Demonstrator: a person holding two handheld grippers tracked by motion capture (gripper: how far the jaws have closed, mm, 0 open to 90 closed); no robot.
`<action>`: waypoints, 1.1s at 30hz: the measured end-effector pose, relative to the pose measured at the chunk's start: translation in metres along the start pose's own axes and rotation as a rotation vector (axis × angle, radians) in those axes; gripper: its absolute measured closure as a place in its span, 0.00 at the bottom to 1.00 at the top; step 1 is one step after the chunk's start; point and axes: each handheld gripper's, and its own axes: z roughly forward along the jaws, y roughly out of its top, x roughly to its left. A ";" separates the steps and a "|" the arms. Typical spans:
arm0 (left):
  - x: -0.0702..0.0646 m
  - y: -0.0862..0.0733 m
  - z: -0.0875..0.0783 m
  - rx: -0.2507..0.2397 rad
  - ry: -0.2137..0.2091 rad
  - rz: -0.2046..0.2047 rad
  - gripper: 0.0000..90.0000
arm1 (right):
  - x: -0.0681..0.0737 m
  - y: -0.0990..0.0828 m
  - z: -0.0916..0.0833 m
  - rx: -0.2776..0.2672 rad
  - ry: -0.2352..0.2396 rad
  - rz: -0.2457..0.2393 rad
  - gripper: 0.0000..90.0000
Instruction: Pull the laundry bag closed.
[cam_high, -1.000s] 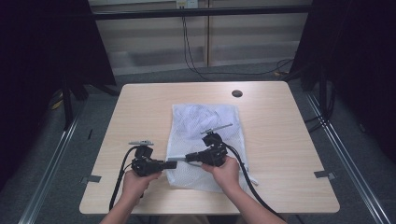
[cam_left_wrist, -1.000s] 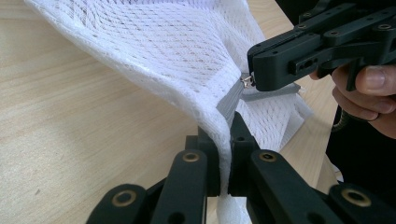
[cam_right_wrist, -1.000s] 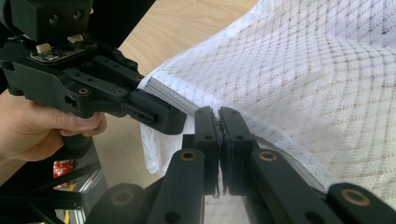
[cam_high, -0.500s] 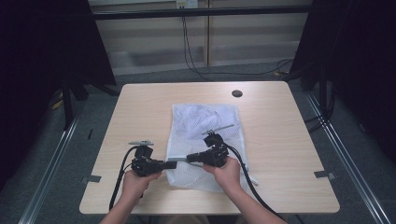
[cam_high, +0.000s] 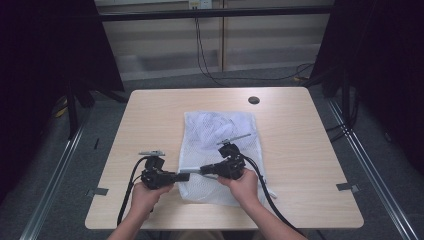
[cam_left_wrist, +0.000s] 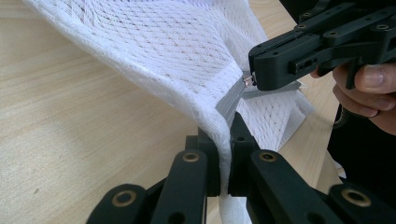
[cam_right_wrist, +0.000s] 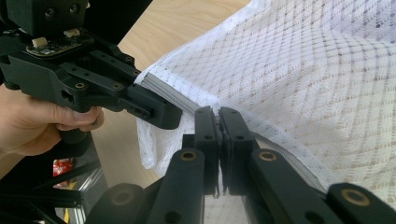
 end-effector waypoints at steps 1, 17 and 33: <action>0.000 0.000 0.000 0.000 -0.001 -0.002 0.98 | 0.000 0.000 0.000 -0.001 0.005 0.005 0.97; 0.001 0.000 -0.001 -0.009 0.004 -0.011 0.98 | -0.001 -0.001 -0.003 -0.005 0.005 0.001 0.97; 0.003 0.000 -0.003 -0.025 -0.003 -0.030 0.98 | -0.004 -0.002 -0.007 0.000 -0.019 0.001 0.97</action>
